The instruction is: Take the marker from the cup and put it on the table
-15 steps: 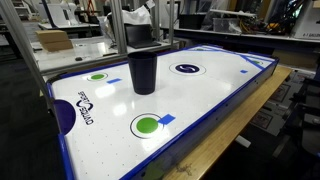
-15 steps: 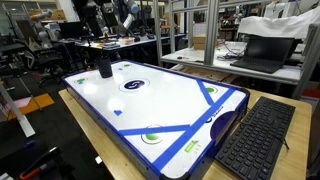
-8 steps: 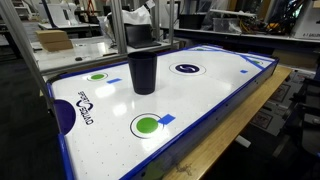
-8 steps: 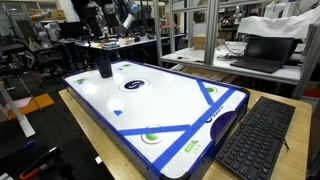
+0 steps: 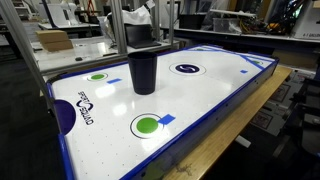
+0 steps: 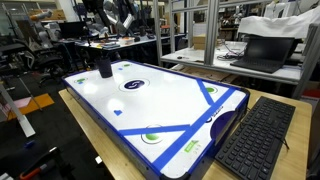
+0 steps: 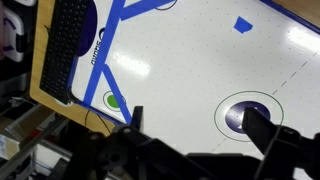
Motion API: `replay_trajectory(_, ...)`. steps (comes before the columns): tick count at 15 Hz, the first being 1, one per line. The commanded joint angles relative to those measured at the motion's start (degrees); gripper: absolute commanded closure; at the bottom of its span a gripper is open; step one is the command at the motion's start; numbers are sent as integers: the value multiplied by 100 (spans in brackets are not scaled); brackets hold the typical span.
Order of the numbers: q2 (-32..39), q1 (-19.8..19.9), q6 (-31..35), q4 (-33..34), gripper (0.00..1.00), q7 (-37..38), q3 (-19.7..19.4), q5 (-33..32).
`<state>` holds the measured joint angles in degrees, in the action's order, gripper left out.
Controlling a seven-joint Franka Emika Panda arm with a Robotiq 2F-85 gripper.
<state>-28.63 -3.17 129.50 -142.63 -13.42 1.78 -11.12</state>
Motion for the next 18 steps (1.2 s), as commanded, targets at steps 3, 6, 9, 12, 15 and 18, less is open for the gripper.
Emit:
replay_trajectory(3,528,-689,128,512,0,-1694,-359,503)
replay_trajectory(6,730,-1005,108,700,0,-2617,-435,820)
replay_trajectory(9,931,-1194,100,898,0,-3570,-420,1134)
replay_trajectory(12,1147,-1345,142,1071,0,-4555,-372,1497)
replay_trajectory(15,1345,-1447,103,1195,0,-5597,-316,1868)
replay_trajectory(18,1263,-1238,94,1034,0,-5061,-99,1719)
